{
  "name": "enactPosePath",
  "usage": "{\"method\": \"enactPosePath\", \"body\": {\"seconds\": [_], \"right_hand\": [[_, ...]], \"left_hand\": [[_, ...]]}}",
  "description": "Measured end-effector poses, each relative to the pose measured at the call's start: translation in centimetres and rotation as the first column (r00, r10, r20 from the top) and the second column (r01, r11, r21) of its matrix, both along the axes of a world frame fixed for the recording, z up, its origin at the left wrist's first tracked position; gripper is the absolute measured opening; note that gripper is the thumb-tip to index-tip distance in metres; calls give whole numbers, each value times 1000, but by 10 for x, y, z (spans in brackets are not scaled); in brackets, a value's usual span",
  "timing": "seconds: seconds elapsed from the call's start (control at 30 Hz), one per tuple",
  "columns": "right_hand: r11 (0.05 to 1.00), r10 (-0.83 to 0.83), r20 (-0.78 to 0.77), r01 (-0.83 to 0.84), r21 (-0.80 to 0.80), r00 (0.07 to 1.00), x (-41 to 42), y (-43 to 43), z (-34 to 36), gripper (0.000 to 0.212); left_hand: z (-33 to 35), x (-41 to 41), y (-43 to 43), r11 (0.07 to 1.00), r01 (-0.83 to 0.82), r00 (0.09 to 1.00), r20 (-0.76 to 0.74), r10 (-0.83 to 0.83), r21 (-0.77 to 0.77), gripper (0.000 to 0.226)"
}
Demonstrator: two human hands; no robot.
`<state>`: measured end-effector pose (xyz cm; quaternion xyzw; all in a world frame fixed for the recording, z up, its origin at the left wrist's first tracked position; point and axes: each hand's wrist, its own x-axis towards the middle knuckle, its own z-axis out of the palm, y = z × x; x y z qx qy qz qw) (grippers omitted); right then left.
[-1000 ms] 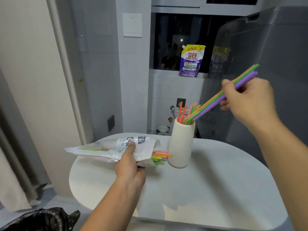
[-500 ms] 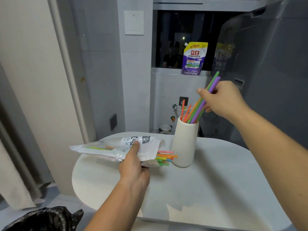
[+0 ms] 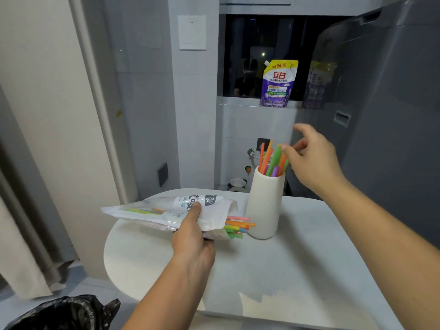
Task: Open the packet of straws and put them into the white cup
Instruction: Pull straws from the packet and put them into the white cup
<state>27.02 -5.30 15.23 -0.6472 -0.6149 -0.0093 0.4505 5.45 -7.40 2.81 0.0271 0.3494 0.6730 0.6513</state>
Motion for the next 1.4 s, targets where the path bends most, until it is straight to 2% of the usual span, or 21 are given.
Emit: {"method": "enactPosePath", "body": {"seconds": [0.1, 0.27, 0.33, 0.43, 0.53, 0.63, 0.77, 1.1, 1.23, 1.4], "right_hand": [[998, -9, 153, 18, -58, 988, 1, -2, -9, 35], [997, -23, -9, 23, 75, 1000, -13, -30, -19, 22], [999, 45, -117, -46, -6, 992, -28, -45, -32, 36], [951, 152, -275, -217, -221, 949, -51, -65, -58, 52], [894, 198, -312, -302, -332, 929, -67, -76, -78, 43], [867, 238, -446, -395, -303, 863, -75, -80, -87, 20], [858, 218, -561, -431, -280, 799, -73, -82, -87, 14], [924, 174, -517, -320, -209, 838, -40, -81, -80, 15], [938, 155, -539, -295, -184, 828, -32, -80, -80, 14], [921, 185, -603, -351, -168, 776, -33, -81, -84, 13]], "left_hand": [[0, 0, -1, 1000, 1, 1000, -2, -1, 0, 46], [3, -1, -1, 1000, 3, 1000, 7, -3, -1, 46], [4, -1, -1, 1000, 3, 1000, 10, -3, 2, 46], [4, 1, -3, 1000, -6, 1000, -13, 6, 11, 46], [7, 4, -7, 999, -14, 999, -52, 16, 41, 43], [10, 5, -9, 998, -35, 997, -72, 39, 58, 42], [13, 5, -11, 997, -62, 995, -81, 65, 44, 44], [13, -2, -6, 995, -91, 995, -45, 92, 31, 46], [12, -2, -5, 994, -104, 994, -41, 105, 39, 49], [12, -2, -6, 992, -111, 993, -40, 113, 51, 51]]}}
